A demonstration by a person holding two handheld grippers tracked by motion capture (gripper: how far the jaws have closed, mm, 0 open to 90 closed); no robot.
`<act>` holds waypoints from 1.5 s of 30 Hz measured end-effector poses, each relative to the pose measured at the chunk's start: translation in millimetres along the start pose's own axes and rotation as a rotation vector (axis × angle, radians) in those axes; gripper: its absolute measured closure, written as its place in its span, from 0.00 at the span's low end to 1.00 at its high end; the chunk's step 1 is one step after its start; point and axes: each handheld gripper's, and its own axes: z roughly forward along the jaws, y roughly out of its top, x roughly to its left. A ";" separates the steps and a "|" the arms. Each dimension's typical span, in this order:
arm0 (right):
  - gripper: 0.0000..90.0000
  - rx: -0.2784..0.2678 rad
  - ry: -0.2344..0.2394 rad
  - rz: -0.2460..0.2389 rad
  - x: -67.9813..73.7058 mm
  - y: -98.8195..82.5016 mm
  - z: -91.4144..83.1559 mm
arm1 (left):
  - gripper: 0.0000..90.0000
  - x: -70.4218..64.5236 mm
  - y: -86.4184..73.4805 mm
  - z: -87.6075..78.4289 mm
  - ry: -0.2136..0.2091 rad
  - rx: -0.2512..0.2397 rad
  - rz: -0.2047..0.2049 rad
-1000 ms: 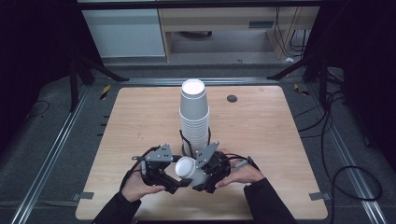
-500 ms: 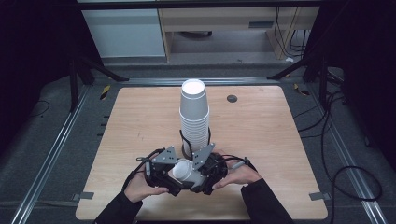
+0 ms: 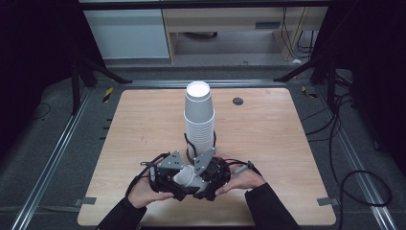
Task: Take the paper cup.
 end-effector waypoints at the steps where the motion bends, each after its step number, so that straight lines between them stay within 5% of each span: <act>1: 0.16 0.000 0.000 0.000 0.0 0.0 0.0 | 0.20 0.3 0.1 -0.3 -0.001 0.003 0.001; 29: 0.12 -0.001 0.005 0.038 -2.7 -0.1 -0.3 | 0.23 0.7 1.1 -3.3 -0.002 -0.001 -0.010; 45: 0.04 -0.064 -0.042 0.093 -6.4 -5.1 -24.6 | 0.22 6.9 -1.8 -9.1 0.018 0.000 -0.019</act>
